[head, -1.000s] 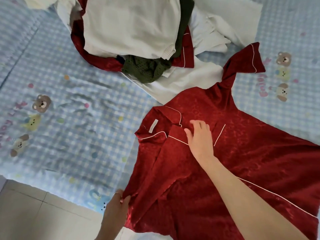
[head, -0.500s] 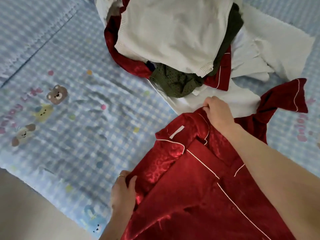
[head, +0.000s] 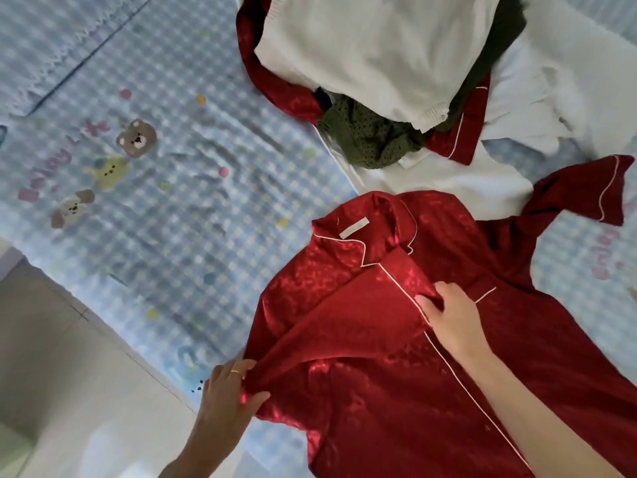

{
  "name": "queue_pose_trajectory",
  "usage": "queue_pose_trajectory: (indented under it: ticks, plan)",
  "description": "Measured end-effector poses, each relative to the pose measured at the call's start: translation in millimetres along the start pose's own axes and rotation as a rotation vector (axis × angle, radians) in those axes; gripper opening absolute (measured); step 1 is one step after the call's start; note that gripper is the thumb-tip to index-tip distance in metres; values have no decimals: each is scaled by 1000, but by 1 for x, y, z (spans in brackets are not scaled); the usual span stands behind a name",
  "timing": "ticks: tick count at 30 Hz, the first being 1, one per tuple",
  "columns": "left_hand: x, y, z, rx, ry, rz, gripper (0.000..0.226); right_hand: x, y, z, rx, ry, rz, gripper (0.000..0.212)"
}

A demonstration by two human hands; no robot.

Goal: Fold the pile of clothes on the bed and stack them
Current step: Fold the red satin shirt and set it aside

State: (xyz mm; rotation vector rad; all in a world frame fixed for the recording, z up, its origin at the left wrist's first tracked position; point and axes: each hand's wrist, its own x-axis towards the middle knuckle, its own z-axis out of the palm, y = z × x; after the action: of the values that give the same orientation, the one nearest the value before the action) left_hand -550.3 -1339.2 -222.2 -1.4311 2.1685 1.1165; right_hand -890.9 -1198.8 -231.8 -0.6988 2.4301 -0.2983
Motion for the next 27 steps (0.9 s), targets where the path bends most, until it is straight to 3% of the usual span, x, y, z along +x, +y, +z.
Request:
queue_pose_trajectory:
  ticks: [3,6,9,12,14,17,22,23,25,26,27]
  plan:
    - [8,4,-14,-222,-92,-26,30,2,5,-42,236,100,-9,19]
    - [17,7,-27,-354,-216,7,26,21,22,-88,311,184,-20,14]
    - [28,7,-31,-290,-212,43,26,58,40,-93,313,144,44,13]
    - [36,3,-29,-99,-57,106,24,83,47,-68,260,108,146,25]
    - [37,0,-26,61,7,175,21,71,42,-49,191,207,198,38]
    - [33,-5,-23,149,47,176,21,-19,28,-5,200,372,29,46]
    - [25,-18,-15,453,152,165,25,-252,27,110,-32,-59,-301,64]
    - [22,-20,-10,514,219,227,27,-283,40,124,-94,-82,-329,58]
    - [9,-20,8,500,306,538,26,-328,70,127,-213,-62,-301,48]
    - [1,-20,17,485,273,735,32,-340,85,121,-185,16,-223,49]
    - [-5,-19,28,505,203,918,40,-350,97,112,-82,132,-31,53]
